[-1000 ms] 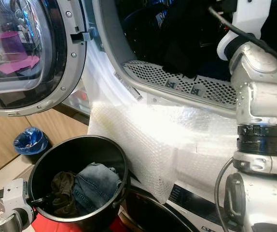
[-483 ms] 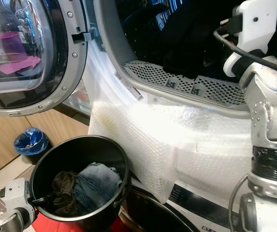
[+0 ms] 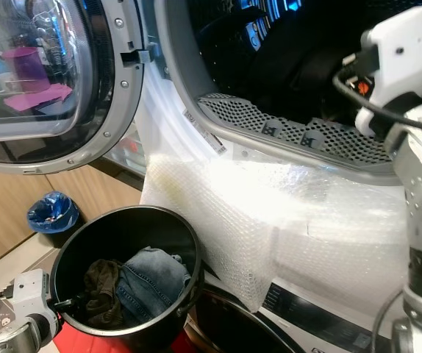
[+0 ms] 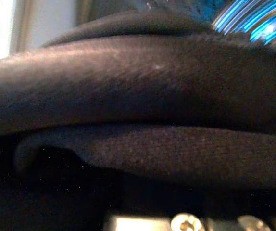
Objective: Clothes washing
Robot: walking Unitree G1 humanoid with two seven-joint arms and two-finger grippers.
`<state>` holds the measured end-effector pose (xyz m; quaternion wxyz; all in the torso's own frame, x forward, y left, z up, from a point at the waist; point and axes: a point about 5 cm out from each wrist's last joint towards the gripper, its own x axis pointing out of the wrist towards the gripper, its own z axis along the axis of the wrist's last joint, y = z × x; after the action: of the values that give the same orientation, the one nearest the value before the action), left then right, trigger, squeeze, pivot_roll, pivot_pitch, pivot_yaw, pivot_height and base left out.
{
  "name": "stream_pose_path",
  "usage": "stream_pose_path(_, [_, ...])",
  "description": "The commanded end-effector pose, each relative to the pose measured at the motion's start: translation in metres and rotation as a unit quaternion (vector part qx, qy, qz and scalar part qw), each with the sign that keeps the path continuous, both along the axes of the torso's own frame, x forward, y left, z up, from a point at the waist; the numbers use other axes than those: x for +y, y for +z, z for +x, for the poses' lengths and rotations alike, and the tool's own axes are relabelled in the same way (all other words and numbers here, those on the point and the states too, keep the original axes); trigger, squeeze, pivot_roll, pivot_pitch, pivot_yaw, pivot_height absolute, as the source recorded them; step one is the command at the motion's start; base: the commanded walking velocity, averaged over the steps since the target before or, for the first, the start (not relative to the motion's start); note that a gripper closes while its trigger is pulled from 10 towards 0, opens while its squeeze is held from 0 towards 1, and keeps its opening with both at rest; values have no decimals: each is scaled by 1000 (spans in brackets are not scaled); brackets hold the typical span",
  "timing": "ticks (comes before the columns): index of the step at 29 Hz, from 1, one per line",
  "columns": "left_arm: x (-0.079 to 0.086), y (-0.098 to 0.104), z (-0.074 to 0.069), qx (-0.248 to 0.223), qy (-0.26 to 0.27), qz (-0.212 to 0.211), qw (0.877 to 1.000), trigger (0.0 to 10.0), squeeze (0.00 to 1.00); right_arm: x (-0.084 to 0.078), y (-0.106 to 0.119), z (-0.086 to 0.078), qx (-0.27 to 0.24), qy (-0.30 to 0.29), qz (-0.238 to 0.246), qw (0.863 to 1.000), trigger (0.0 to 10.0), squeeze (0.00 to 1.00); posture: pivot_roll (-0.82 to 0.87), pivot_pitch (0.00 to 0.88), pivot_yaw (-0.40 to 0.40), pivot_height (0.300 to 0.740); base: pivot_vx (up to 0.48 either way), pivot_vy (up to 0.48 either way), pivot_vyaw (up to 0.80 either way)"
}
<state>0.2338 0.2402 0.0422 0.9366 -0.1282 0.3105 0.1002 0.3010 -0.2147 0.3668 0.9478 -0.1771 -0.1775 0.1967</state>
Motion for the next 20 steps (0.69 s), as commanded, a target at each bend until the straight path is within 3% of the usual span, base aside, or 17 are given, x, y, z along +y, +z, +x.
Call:
stream_pose_path(1, [-11, -22, -11, 56, -13, -15, 998, 10000, 0, 6, 9, -14, -29, 40, 1, 999, 10000, 0, -33, 78, 11, 740, 0, 0, 0])
stream_pose_path(2, [-11, -22, -11, 56, -13, -15, 998, 10000, 0, 12, 7, -20, -35, 74, -5, 997, 10000, 0, -33, 78, 11, 740, 0, 0, 0])
stream_pose_path(9, [-12, -23, -10, 57, -15, -16, 998, 10000, 0, 25, -14, -40, -26, 145, -80, 986, 10000, 0, -37, 78, 10, 740, 0, 0, 0])
stream_pose_path(16, [-13, -23, -10, 56, -15, -17, 998, 10000, 0, 16, -17, -32, -19, 111, -53, 992, 10000, 0, -40, 76, 9, 740, 0, 0, 0])
stream_pose_path(20, [-14, -22, -7, 52, -14, -18, 998, 10000, 0, 40, -15, -32, -27, 236, -65, 969, 10000, 0, -32, 66, 4, 740, 0, 0, 0])
